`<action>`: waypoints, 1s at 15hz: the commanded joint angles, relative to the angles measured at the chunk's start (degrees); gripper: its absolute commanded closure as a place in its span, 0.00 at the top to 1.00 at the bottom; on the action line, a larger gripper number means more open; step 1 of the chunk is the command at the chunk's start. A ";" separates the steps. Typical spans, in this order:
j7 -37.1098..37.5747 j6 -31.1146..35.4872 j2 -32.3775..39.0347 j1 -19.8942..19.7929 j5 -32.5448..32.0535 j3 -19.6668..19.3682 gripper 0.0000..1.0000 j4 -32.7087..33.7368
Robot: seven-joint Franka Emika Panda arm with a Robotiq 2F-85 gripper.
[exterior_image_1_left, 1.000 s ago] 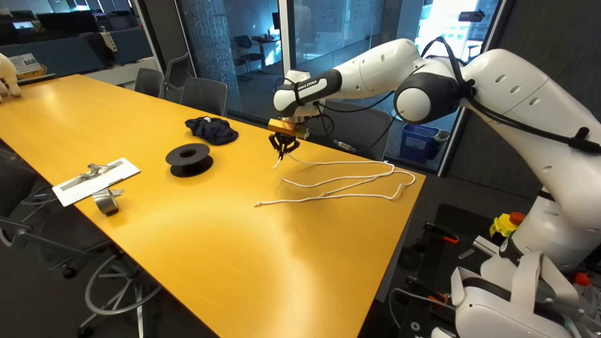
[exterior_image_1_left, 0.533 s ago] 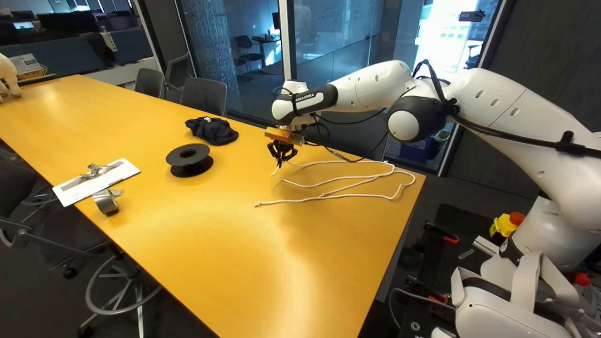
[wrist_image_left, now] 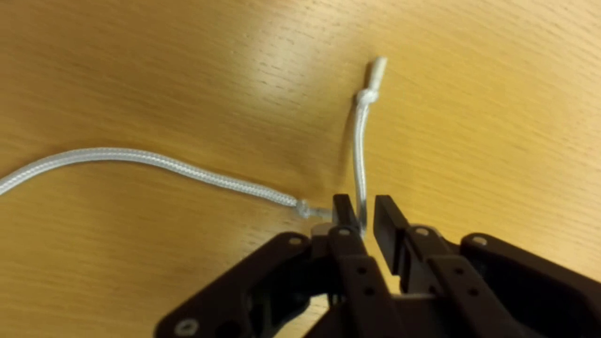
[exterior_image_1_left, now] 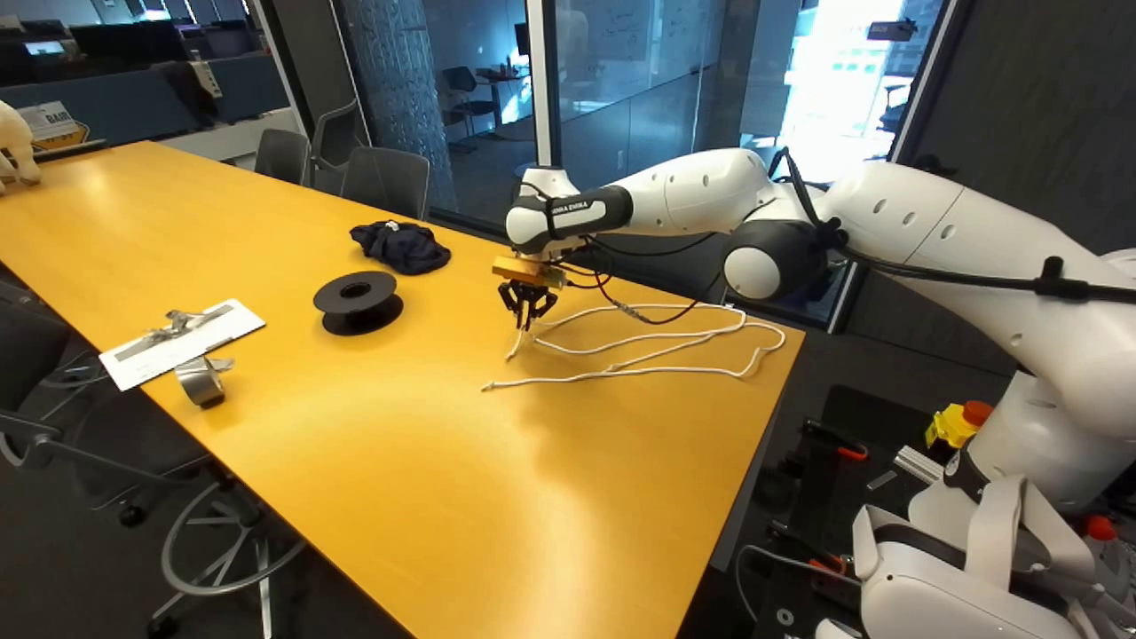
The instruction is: Untangle the two ropes on the table.
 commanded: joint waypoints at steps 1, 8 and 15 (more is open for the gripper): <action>0.06 -4.47 2.74 -0.39 -2.34 0.77 0.50 6.57; -0.33 -13.28 -3.90 -1.37 -4.94 -3.22 0.99 1.19; -2.20 -14.12 -12.35 -3.95 -4.42 -6.09 1.00 -9.05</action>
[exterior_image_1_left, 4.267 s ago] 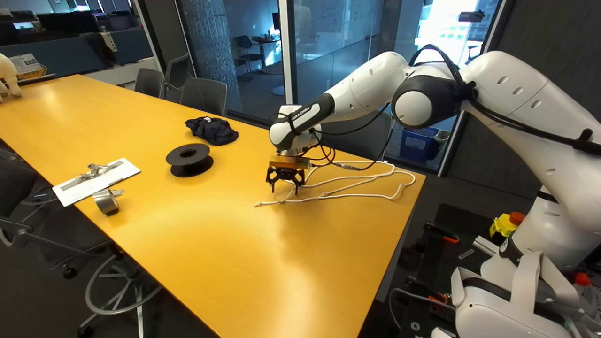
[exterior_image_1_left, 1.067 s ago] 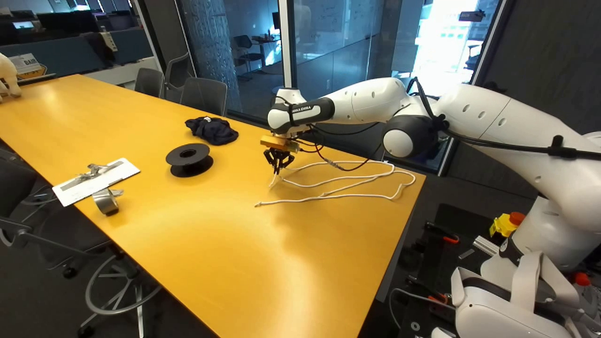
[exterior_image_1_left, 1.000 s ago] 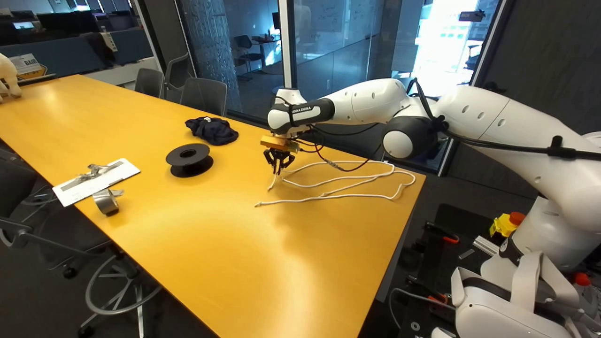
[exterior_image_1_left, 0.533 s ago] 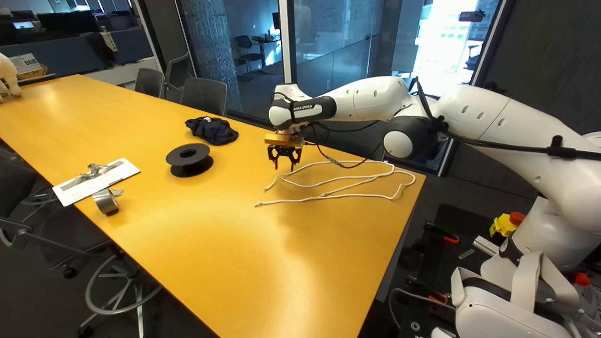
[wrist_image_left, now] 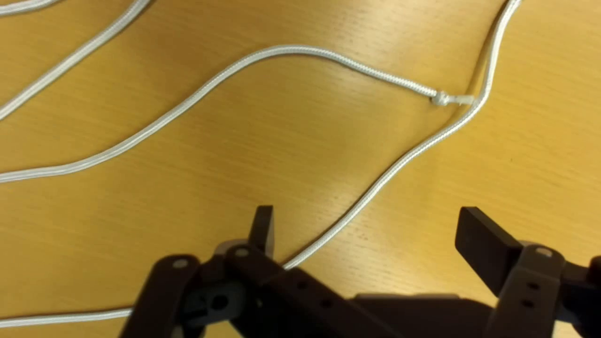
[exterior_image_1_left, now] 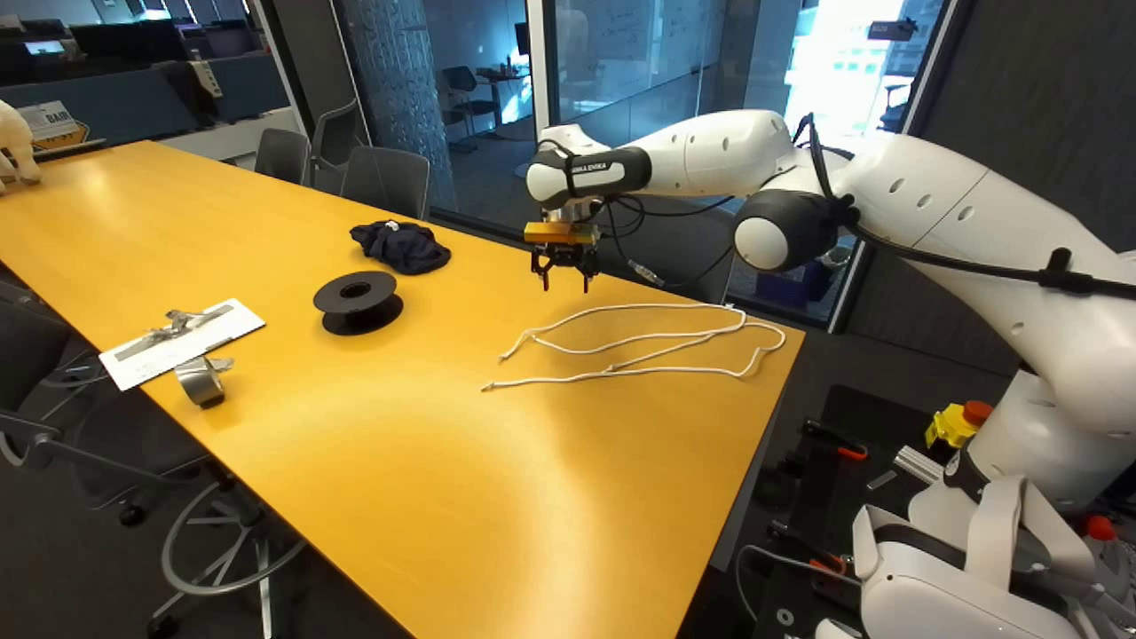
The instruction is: Untangle the two ropes on the table.
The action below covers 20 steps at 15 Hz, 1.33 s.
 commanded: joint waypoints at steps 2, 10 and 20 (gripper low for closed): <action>-2.78 3.12 -9.21 -1.32 -0.06 -1.20 1.00 -13.70; -13.32 10.98 -19.25 -1.57 -0.55 -1.47 1.00 -33.89; -13.53 24.29 -31.98 -0.85 0.10 -3.96 1.00 -59.69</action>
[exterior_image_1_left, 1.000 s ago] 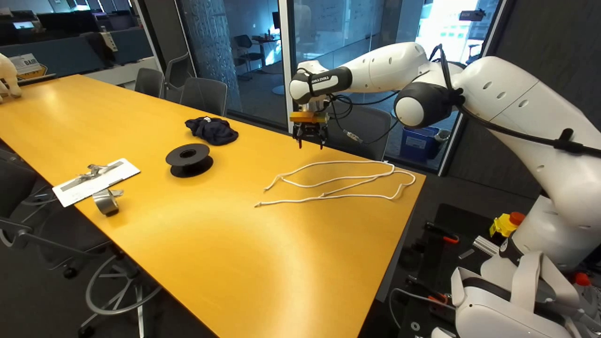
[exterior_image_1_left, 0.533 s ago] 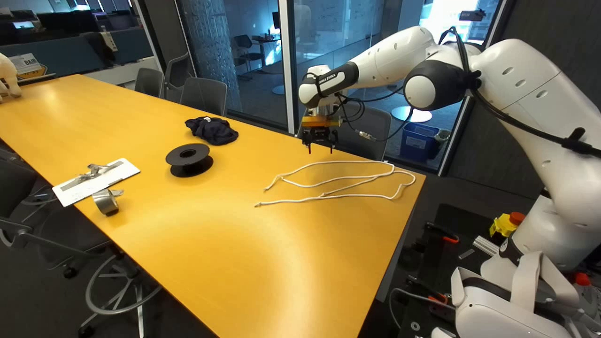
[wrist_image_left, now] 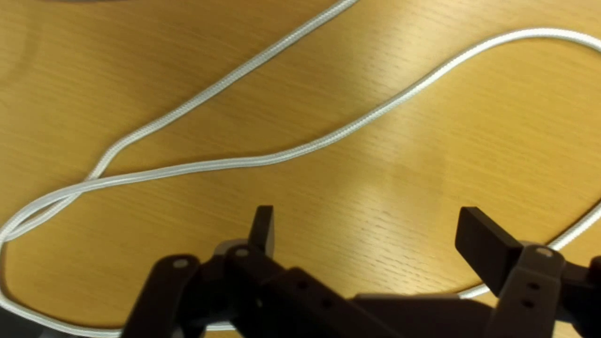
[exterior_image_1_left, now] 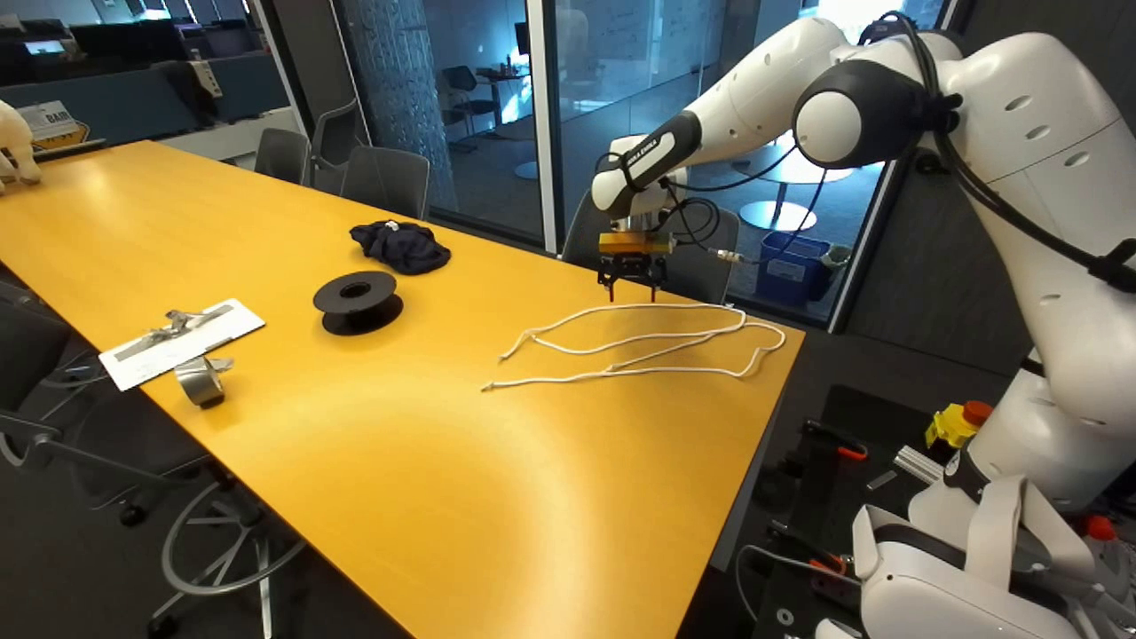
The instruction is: Untangle the two ropes on the table.
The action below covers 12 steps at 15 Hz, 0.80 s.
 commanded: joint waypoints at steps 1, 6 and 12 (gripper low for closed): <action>-0.47 5.42 -8.61 1.13 0.06 -1.50 1.00 -13.74; 1.37 8.09 -16.50 1.69 -0.68 -3.76 1.00 -27.96; 8.40 15.82 -22.58 3.26 -2.79 -7.39 1.00 -41.41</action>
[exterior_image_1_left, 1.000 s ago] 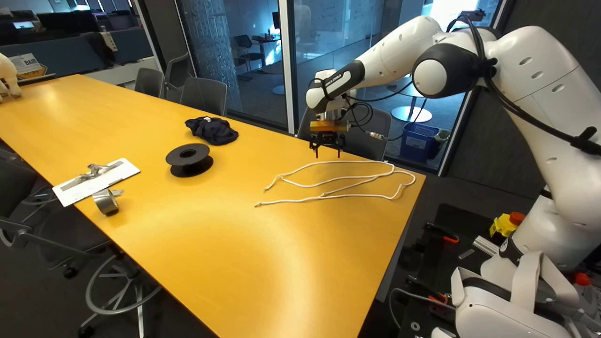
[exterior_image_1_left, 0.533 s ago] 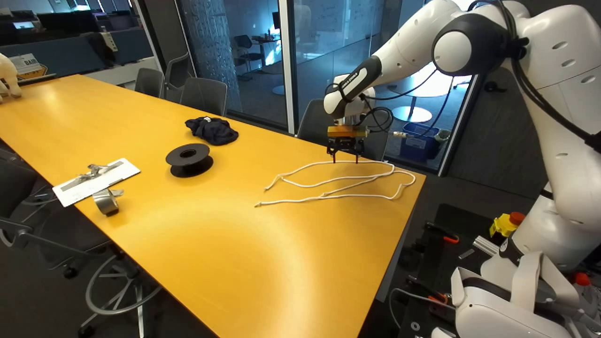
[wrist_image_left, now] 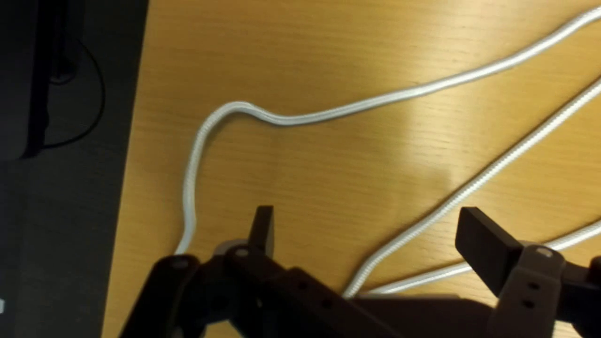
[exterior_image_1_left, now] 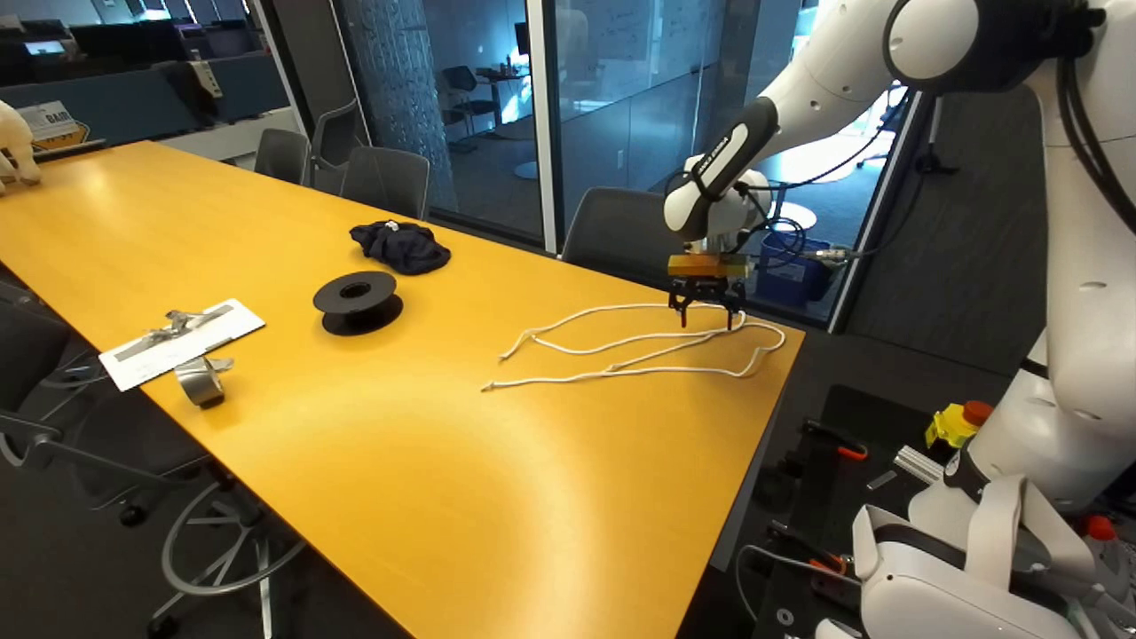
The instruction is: Untangle the two ropes on the table.
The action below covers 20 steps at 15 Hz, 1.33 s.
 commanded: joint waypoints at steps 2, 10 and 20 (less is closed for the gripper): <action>7.04 5.31 -4.16 1.95 -2.60 -2.17 1.00 -7.72; 18.94 7.57 -1.88 1.75 -4.58 -4.50 1.00 -6.74; 24.47 6.09 2.65 -0.89 -3.42 -5.65 1.00 -5.13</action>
